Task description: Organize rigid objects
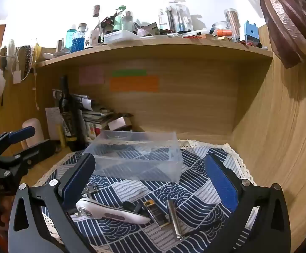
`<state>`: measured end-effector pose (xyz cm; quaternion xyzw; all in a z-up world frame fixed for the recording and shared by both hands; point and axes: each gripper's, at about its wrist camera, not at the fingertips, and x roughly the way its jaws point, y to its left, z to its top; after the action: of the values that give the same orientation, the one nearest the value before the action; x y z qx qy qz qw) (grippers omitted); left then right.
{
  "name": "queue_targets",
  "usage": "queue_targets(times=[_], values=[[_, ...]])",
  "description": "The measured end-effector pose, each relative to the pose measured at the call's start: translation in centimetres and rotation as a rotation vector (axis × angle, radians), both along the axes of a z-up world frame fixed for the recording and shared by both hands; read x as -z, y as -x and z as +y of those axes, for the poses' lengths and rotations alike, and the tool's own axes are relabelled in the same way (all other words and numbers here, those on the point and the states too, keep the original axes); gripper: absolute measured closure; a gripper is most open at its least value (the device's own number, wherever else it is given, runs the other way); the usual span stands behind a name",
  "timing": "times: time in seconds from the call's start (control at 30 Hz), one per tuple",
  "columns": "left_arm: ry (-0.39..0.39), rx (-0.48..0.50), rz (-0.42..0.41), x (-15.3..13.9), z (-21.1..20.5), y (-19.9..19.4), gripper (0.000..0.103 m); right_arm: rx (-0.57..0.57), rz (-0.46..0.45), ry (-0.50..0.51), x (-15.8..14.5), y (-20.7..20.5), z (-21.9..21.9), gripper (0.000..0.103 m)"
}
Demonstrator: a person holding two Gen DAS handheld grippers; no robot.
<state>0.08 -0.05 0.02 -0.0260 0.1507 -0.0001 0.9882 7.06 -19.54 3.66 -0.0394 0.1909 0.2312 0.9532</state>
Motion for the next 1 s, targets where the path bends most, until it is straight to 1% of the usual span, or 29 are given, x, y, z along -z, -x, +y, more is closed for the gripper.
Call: queue_targets(times=[0.37,0.53,1.0], values=[[0.005,0.003,-0.026,-0.49,-0.08,0.18,0.000,0.006,0.000,0.003,0.10,0.10,0.04,0.000],[0.004,0.010,-0.028,-0.81,-0.58,0.24,0.000,0.010,0.002,-0.007,0.03,0.10,-0.26,0.000],[0.018,0.013,-0.028,-0.74,-0.40,0.09,0.000,0.011,-0.006,-0.011,0.04,0.27,-0.29,0.000]])
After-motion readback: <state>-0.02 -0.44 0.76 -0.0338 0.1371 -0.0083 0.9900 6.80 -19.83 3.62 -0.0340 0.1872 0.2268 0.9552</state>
